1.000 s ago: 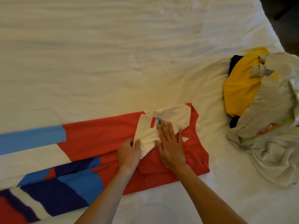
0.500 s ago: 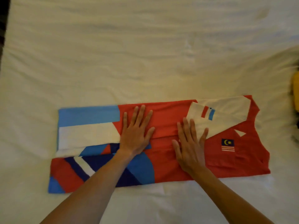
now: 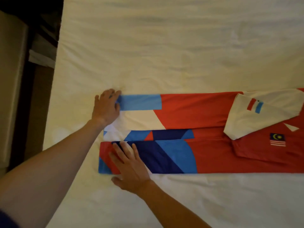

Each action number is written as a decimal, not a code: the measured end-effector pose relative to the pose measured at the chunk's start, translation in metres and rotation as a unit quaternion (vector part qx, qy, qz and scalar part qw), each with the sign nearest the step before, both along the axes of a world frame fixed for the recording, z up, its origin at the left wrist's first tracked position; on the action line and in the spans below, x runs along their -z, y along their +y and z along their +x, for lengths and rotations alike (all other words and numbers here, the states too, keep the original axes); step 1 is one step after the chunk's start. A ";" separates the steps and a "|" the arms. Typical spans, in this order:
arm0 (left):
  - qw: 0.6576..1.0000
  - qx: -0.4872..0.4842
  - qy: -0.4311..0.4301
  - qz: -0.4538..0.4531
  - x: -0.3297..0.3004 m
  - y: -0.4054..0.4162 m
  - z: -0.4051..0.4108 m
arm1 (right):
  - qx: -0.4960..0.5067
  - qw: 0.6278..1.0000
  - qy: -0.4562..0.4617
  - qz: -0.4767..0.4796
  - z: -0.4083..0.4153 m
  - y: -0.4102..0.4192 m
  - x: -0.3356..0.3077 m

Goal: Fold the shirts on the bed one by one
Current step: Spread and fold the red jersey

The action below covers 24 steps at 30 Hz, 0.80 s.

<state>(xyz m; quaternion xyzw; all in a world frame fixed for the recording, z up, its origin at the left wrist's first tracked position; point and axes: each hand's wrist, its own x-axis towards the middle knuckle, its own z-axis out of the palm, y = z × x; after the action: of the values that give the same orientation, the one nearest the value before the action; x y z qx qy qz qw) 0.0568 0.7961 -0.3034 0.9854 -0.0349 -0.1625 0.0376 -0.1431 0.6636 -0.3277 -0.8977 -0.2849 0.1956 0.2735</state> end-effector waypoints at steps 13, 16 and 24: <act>0.977 -0.155 0.013 -0.149 -0.087 -0.119 0.035 | 0.543 0.713 0.194 0.398 -0.009 -0.051 -0.061; 0.969 -0.087 0.078 -0.217 -0.087 -0.194 0.026 | 0.667 0.502 0.270 0.480 -0.022 -0.103 -0.055; 0.988 0.070 0.123 -0.064 -0.042 -0.201 0.021 | 0.660 0.575 0.326 0.357 -0.026 -0.195 -0.033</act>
<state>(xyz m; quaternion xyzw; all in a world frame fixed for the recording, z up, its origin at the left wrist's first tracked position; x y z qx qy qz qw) 0.0780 0.5950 -0.2614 0.9485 -0.1096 -0.2822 0.0930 -0.1690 0.4691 -0.2945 -0.5429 0.4476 0.1226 0.7000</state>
